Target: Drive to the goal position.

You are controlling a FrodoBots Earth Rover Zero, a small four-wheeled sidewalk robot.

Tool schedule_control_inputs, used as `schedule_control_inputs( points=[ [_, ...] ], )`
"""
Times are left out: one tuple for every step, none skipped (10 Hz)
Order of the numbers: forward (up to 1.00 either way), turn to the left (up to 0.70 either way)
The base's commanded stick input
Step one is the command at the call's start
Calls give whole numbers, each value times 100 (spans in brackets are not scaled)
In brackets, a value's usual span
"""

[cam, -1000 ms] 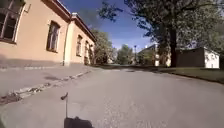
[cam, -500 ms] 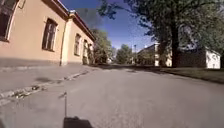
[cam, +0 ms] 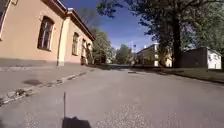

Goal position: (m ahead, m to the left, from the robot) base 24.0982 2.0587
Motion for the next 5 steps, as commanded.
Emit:
schedule_control_inputs(
  points=[
    [100, 0],
    [100, 0],
    [100, 0],
    [100, 0],
    [100, 0]
  ],
)
